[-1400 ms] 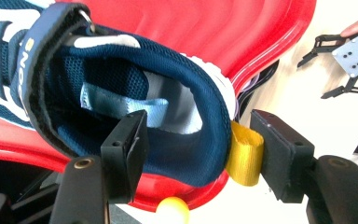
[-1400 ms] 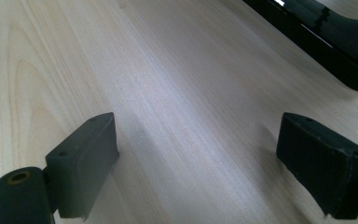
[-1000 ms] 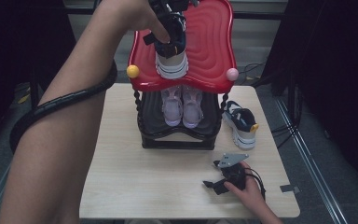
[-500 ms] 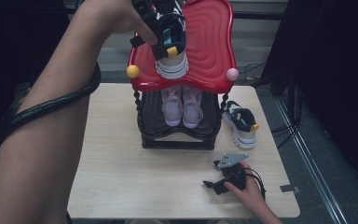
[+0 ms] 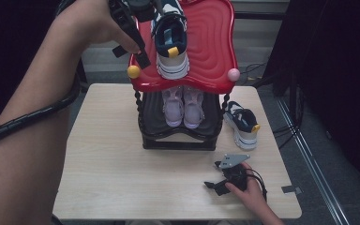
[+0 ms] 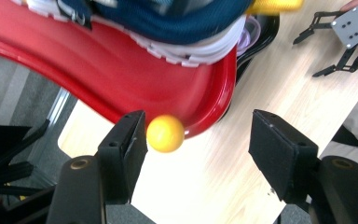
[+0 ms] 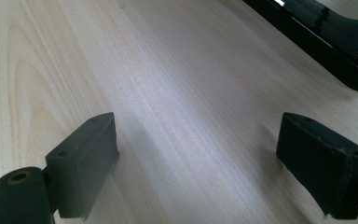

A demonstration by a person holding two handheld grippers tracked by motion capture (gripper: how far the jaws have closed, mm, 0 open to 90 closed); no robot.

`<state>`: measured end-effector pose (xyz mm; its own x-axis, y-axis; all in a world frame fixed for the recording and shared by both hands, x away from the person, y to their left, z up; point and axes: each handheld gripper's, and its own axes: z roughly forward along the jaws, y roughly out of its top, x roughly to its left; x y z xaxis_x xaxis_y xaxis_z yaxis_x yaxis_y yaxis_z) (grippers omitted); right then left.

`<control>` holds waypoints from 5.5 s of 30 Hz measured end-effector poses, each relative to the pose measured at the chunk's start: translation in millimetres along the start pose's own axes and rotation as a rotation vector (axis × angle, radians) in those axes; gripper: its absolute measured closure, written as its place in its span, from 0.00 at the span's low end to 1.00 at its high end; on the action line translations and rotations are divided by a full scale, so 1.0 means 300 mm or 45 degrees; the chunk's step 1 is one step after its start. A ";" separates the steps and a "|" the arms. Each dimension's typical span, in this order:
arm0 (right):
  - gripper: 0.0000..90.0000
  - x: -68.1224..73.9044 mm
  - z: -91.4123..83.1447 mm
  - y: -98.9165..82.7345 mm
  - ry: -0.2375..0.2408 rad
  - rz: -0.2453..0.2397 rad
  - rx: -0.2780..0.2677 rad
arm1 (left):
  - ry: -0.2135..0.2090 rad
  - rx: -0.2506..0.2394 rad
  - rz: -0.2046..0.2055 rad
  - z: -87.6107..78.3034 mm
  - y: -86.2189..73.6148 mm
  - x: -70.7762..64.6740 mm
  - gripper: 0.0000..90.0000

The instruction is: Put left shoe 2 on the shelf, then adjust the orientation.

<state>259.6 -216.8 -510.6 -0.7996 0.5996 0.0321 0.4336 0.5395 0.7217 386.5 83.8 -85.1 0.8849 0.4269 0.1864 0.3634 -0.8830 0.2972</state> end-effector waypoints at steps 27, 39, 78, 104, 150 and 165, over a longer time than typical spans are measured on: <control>0.13 0.000 0.000 0.000 0.000 -0.002 -0.001 | -0.044 0.018 -0.077 0.054 -0.170 0.020 0.40; 0.13 0.000 0.000 0.000 0.000 -0.003 -0.001 | -0.070 0.003 -0.116 0.106 -0.252 0.020 0.40; 0.13 -0.001 0.000 0.001 0.000 -0.004 -0.003 | -0.237 -0.029 -0.152 0.463 -0.501 -0.067 0.39; 0.13 -0.001 0.001 0.000 0.000 -0.005 -0.002 | -0.372 -0.082 -0.227 0.830 -0.611 -0.151 0.39; 0.13 0.000 0.000 0.000 0.000 0.000 0.000 | -0.155 -0.513 -0.319 1.179 -0.765 -0.295 0.20; 0.13 -0.001 0.001 0.000 0.001 -0.008 -0.003 | -0.114 -0.606 -0.321 1.201 -0.780 -0.316 0.10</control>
<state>260.0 -216.9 -510.7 -0.8026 0.5959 0.0283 0.4277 0.5417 0.7236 322.5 179.6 -509.6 0.8165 0.5771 -0.0195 0.4133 -0.5606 0.7176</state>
